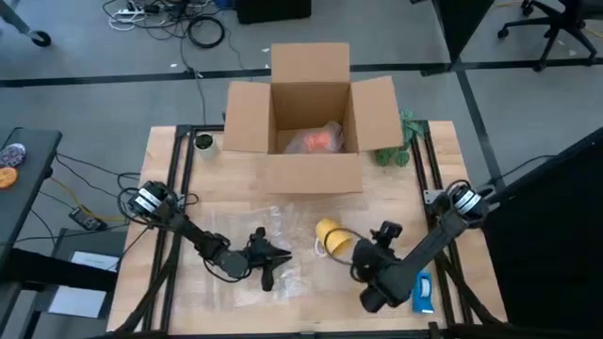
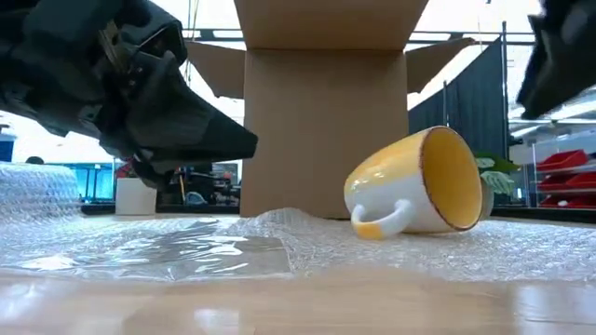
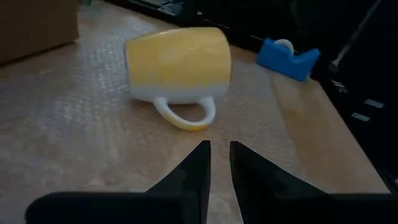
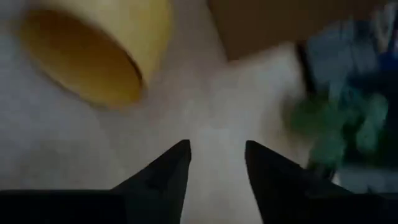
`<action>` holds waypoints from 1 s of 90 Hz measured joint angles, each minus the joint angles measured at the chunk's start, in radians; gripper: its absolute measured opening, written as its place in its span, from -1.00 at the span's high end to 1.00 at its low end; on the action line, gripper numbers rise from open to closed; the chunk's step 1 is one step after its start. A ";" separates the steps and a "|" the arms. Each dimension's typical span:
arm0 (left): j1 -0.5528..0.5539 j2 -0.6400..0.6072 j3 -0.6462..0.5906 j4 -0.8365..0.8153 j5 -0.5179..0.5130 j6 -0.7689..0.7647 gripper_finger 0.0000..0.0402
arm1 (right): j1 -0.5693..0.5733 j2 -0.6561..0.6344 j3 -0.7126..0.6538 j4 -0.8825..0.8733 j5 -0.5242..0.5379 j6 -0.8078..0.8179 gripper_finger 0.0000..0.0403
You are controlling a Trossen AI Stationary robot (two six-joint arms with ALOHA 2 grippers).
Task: Wrap mug
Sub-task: Wrap the yellow mug with the bubble wrap
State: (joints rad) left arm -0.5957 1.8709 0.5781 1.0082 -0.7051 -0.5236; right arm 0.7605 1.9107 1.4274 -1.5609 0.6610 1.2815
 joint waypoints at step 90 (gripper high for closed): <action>0.008 0.000 0.002 -0.022 0.028 -0.005 0.78 | -0.124 -0.571 -0.901 0.792 -0.378 0.406 0.49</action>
State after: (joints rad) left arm -0.5880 1.8709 0.5797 0.9863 -0.6768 -0.5282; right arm 0.6370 1.3396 0.5262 -0.7692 0.2826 1.6879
